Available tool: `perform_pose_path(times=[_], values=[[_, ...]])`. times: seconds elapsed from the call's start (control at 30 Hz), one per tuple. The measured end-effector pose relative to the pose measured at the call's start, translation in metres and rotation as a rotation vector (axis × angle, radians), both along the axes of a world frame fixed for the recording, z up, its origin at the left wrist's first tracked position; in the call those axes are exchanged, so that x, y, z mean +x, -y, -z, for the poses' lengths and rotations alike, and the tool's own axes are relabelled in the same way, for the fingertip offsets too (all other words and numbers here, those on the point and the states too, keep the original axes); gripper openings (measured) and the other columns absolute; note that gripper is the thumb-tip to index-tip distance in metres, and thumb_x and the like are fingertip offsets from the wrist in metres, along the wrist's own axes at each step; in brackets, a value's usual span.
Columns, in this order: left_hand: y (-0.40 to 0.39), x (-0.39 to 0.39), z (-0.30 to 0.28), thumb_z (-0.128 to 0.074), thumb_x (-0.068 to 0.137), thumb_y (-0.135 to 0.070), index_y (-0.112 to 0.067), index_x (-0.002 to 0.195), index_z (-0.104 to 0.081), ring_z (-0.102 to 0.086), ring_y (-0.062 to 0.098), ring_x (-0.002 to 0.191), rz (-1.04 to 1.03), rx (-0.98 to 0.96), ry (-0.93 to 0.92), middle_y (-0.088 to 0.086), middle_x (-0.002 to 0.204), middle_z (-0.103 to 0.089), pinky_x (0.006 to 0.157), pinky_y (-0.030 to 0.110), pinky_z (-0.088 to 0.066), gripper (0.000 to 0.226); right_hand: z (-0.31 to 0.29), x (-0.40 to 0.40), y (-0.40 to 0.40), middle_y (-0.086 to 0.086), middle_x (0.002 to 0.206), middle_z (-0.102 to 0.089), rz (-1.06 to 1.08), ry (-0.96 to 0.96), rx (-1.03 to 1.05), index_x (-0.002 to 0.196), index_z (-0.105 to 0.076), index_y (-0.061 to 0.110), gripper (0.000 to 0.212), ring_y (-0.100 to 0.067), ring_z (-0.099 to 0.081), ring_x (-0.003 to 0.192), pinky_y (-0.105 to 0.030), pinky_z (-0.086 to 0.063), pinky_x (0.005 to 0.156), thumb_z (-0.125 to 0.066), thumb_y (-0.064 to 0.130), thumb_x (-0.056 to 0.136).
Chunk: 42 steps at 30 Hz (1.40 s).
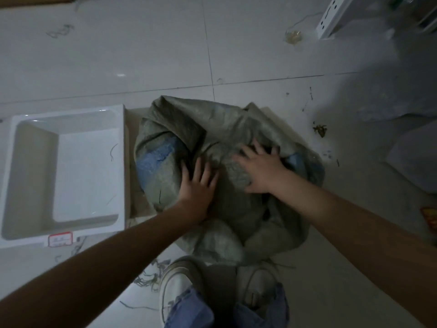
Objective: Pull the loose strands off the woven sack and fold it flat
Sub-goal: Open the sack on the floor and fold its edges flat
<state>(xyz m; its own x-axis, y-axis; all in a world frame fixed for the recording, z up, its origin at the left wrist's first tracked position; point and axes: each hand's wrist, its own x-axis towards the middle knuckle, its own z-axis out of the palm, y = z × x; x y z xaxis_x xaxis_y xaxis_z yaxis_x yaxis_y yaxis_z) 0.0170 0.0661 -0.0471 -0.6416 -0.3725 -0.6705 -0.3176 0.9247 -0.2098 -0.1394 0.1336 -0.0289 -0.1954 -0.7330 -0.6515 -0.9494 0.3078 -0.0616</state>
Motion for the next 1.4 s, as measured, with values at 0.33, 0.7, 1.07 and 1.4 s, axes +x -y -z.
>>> perform_pose_path(times=[0.33,0.7,1.07,1.4], values=[[0.046,0.058,-0.005,-0.063,0.079,-0.051,-0.029,0.151,0.008,-0.015,0.038,0.144,-0.205,0.15,0.116,0.016,0.156,-0.006,0.115,0.048,-0.024,0.103,0.007,-0.104,-0.005,-0.007,0.16,0.005,0.242,-0.104,0.037,0.151,-0.001,0.026,0.117,-0.03,0.005,0.146,-0.065,-0.007,0.11,-0.069,0.065,0.065],[0.055,-0.019,-0.012,-0.055,0.085,-0.047,-0.024,0.151,-0.003,-0.018,0.035,0.143,0.096,-0.083,-0.166,0.016,0.155,-0.015,0.114,0.05,-0.019,0.087,0.008,0.026,0.006,-0.008,0.152,-0.03,-0.226,0.108,0.115,0.145,-0.027,0.024,0.074,-0.03,-0.022,0.141,-0.057,-0.027,0.107,-0.054,0.053,0.083],[0.108,-0.007,-0.01,-0.055,0.084,-0.051,-0.018,0.151,-0.005,-0.018,0.038,0.143,-0.108,-0.263,0.044,0.017,0.157,-0.011,0.114,0.055,-0.014,0.09,0.029,-0.012,-0.071,-0.01,0.159,0.013,-0.053,0.211,0.192,0.15,0.011,0.027,0.102,-0.035,-0.008,0.145,-0.039,-0.024,0.116,-0.059,0.055,0.081],[0.041,-0.006,0.016,-0.054,0.078,-0.064,-0.022,0.15,0.014,0.013,0.043,0.144,-0.05,-0.05,0.148,0.017,0.159,0.015,0.108,0.072,0.0,0.107,0.029,-0.045,0.021,-0.014,0.157,0.021,0.383,0.202,-0.097,0.146,0.021,0.033,0.115,-0.036,-0.022,0.142,-0.042,-0.034,0.111,-0.07,0.047,0.077]])
